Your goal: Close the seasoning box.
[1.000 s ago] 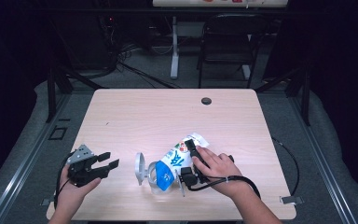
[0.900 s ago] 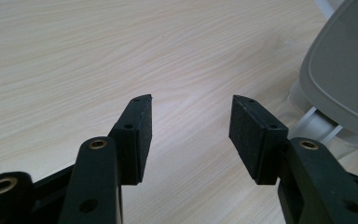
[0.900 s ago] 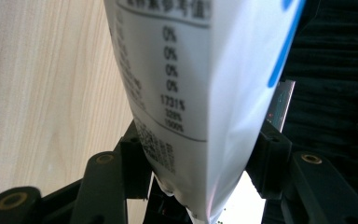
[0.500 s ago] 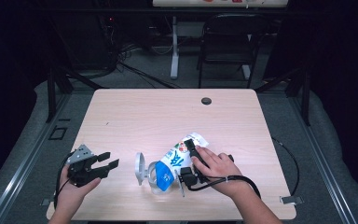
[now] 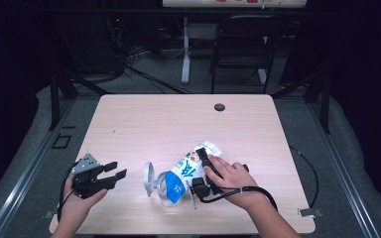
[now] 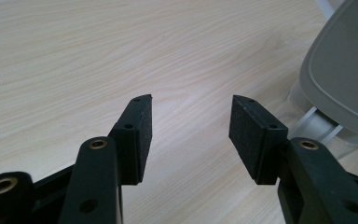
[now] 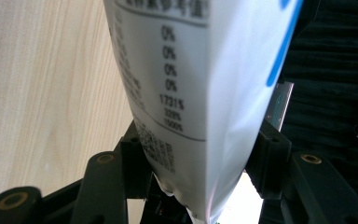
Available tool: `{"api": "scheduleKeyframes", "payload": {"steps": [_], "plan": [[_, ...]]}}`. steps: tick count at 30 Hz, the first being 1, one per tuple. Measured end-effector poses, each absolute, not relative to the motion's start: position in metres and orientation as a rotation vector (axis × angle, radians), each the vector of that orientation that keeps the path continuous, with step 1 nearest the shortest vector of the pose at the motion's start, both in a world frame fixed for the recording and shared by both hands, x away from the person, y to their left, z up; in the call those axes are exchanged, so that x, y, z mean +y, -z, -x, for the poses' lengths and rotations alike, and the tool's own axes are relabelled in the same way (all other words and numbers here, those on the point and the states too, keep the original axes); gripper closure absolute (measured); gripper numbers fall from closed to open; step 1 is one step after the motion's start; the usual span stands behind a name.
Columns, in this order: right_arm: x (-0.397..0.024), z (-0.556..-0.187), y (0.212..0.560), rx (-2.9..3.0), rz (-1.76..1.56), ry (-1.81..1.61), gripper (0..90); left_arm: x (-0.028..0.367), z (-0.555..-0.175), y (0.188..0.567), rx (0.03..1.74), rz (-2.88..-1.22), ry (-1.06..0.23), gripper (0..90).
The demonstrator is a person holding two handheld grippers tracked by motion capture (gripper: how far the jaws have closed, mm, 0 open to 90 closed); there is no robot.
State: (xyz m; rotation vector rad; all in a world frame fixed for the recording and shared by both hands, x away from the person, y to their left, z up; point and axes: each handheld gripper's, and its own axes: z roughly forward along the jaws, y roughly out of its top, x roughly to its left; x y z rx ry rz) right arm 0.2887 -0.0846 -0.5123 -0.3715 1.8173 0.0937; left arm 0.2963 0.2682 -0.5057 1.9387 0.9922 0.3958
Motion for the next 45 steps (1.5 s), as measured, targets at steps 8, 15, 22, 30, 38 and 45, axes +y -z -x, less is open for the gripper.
{"api": "scheduleKeyframes", "payload": {"steps": [8, 15, 22, 30, 38, 45], "plan": [[-0.0845, -0.2887, 0.5118, 1.815, 0.378, -0.091, 49.8, 0.2683, -0.2963, 0.5058, 0.992, -1.939, -0.396, 49.9], [-0.0845, -0.2884, 0.5113, 1.812, 0.382, -0.084, 49.8, 0.2684, -0.2964, 0.5058, 0.992, -1.939, -0.396, 49.9], [-0.0846, -0.2887, 0.5114, 1.809, 0.387, -0.09, 49.9, 0.2688, -0.2962, 0.5053, 0.991, -1.939, -0.395, 49.9], [-0.0845, -0.2888, 0.5114, 1.808, 0.391, -0.088, 49.9, 0.2689, -0.2962, 0.5052, 0.992, -1.939, -0.395, 49.9], [-0.0843, -0.2887, 0.5112, 1.807, 0.394, -0.085, 49.9, 0.2688, -0.2962, 0.5054, 0.99, -1.937, -0.397, 50.0], [-0.0844, -0.2887, 0.5112, 1.806, 0.395, -0.085, 49.9, 0.2691, -0.2963, 0.5055, 0.992, -1.936, -0.397, 49.9]]}}
